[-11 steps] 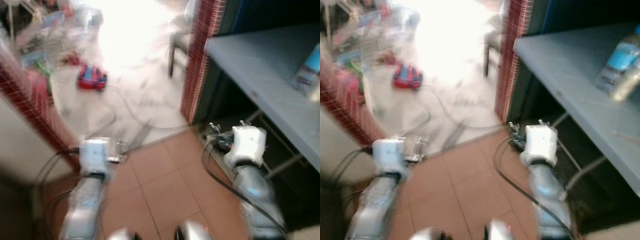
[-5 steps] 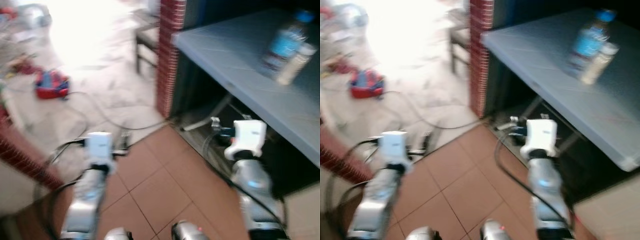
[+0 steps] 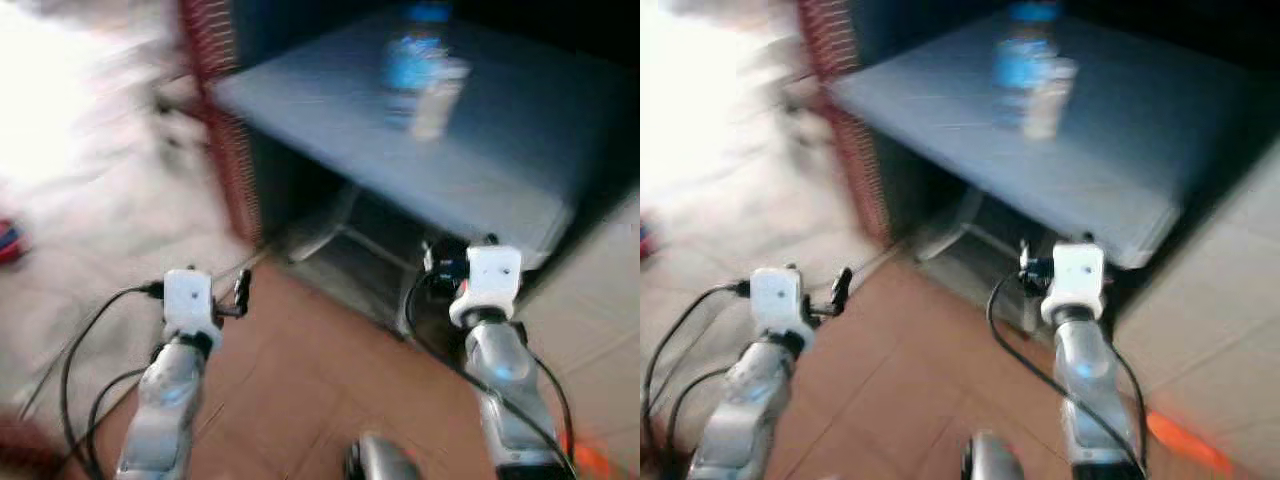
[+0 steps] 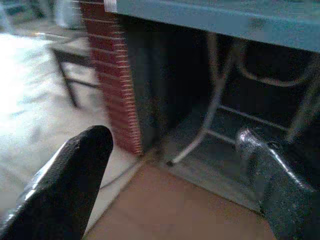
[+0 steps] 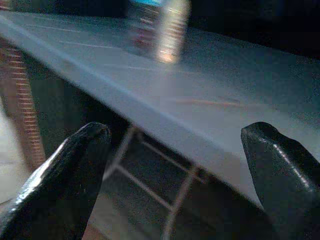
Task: Restocking fridge
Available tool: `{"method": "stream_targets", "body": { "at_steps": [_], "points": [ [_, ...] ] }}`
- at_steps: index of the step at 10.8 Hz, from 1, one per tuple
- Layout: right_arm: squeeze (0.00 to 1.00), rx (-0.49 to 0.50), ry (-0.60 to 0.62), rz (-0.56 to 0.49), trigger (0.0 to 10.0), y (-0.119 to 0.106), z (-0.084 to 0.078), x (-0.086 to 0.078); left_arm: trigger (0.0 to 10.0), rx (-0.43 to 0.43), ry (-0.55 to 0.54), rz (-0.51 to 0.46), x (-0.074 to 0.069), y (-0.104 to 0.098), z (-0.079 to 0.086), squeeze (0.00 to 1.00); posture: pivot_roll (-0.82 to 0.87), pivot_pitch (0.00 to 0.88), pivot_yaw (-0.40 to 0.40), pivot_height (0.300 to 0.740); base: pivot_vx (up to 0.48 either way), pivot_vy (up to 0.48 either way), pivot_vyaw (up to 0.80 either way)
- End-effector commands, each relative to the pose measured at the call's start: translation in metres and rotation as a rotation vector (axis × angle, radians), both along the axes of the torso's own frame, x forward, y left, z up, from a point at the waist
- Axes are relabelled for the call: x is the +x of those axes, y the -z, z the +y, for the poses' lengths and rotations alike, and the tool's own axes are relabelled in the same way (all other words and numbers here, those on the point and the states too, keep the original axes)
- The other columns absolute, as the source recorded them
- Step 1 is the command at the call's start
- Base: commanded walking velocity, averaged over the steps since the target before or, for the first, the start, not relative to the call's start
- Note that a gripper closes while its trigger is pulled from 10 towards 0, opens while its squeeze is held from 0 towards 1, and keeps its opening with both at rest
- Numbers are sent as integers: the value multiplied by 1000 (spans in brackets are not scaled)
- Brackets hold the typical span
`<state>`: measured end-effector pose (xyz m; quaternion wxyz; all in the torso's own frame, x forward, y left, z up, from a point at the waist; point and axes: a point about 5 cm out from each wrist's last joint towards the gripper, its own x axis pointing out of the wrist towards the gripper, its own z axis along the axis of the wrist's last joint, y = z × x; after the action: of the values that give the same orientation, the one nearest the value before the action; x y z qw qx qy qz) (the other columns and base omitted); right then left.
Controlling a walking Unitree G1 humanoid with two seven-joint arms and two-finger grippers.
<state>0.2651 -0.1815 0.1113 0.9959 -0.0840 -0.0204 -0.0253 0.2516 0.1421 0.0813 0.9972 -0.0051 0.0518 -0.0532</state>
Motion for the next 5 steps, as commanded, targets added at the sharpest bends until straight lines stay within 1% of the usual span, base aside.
{"method": "stream_targets", "body": {
  "at_steps": [1, 2, 4, 5],
  "points": [
    [0, 2, -7, -22, 10000, -6, 4, 3, 10000, 3, -2, -12, 0, -3, 3, 0, -82, 104, 27, 740, 300, 0, -800],
    [0, 1, -7, -24, 10000, -6, 4, 3, 10000, 1, -2, -13, 0, -3, 3, 0, -81, 102, 27, 740, 330, 0, -800],
    [0, -18, -23, -41, 10000, -10, 3, 6, 10000, -6, 0, -12, 0, -3, 2, 0, -80, 100, 28, 740, 352, 326, 0],
    [0, -64, -19, -48, 10000, -11, 1, 7, 10000, -16, 1, 6, 0, -1, 1, 0, -79, 100, 27, 740, 349, 330, 0]
  ]
}}
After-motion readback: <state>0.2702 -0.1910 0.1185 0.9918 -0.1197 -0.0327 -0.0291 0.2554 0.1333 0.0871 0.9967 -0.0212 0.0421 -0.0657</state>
